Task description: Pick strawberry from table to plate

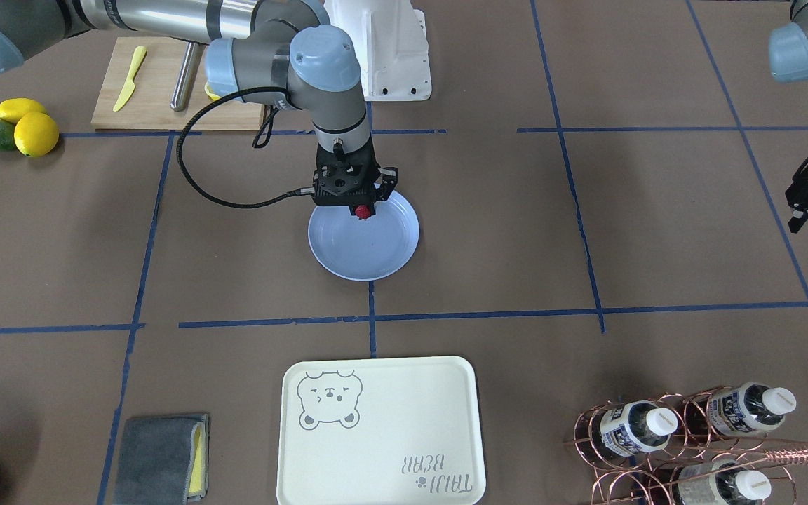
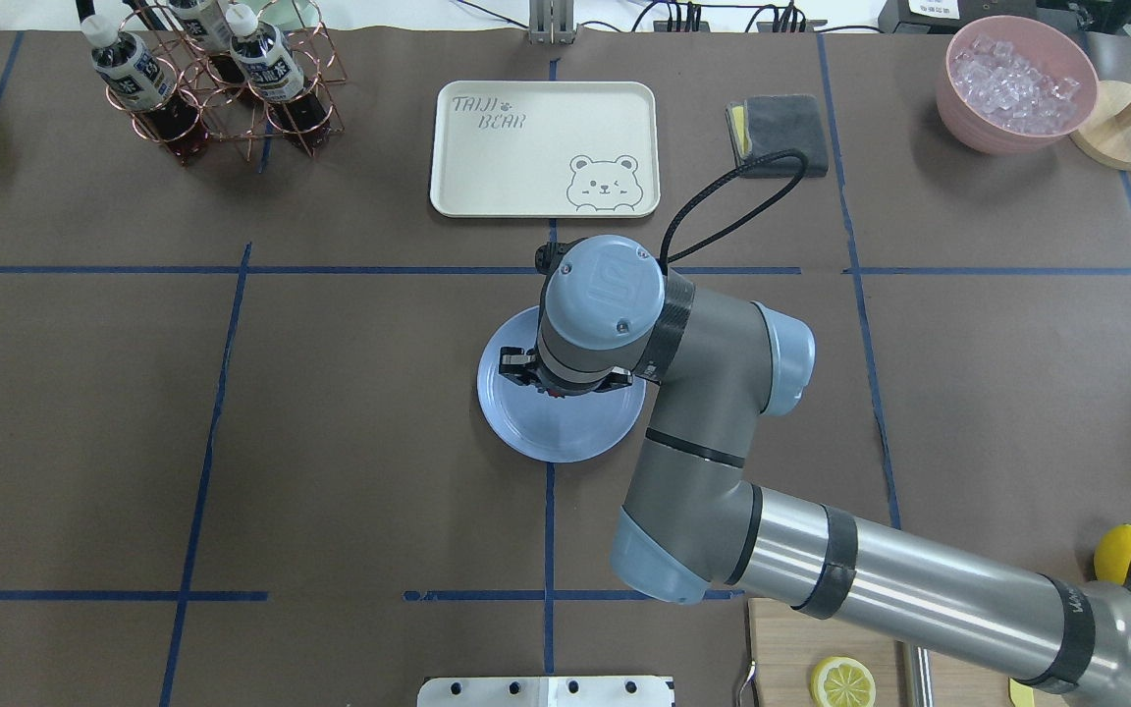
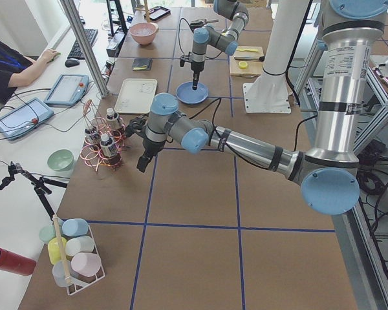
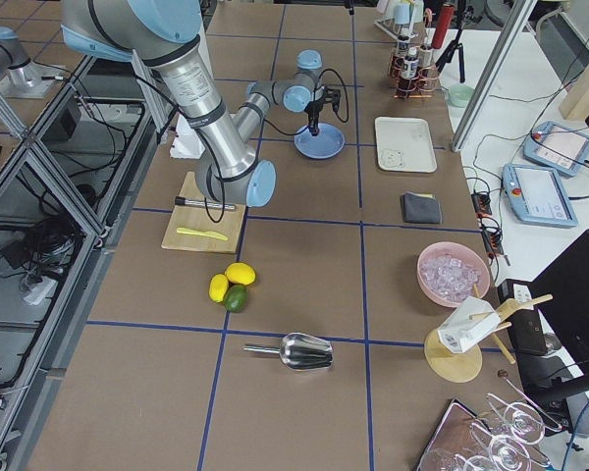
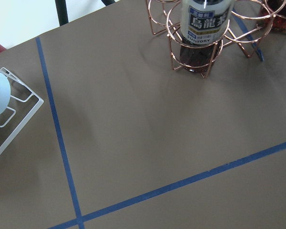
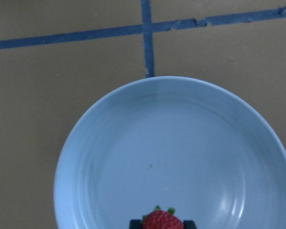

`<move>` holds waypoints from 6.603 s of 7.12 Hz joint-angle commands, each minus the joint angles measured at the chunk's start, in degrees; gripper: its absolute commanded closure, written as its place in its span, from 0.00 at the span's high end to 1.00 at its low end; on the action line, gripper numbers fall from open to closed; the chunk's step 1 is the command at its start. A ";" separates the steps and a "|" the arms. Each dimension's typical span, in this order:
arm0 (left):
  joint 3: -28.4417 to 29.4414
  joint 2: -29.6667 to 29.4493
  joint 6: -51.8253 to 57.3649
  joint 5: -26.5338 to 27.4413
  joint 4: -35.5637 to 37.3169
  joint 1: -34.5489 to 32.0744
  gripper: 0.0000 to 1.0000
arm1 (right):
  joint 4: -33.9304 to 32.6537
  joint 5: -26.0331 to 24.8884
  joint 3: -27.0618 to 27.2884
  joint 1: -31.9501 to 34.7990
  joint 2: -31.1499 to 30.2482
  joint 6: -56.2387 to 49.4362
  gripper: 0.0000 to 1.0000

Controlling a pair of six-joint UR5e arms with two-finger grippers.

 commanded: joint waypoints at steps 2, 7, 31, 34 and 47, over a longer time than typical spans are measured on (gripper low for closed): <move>0.93 -0.04 0.71 -0.15 -0.12 -0.65 1.00 | 2.22 -1.26 -3.88 -0.33 1.47 -0.07 0.00; 1.72 -0.04 0.71 -0.15 -0.21 -0.65 1.00 | 2.40 -3.64 -4.23 -0.25 1.47 0.37 1.00; 12.63 4.44 13.37 -13.95 11.48 -18.76 1.00 | -7.18 33.18 0.08 67.43 -44.14 -82.78 1.00; 12.88 4.44 13.37 -13.77 11.48 -18.41 1.00 | -7.18 33.27 -0.01 67.34 -43.53 -81.37 1.00; 13.15 4.44 13.10 -13.86 11.57 -18.49 1.00 | -7.18 33.27 0.25 67.34 -43.62 -81.29 1.00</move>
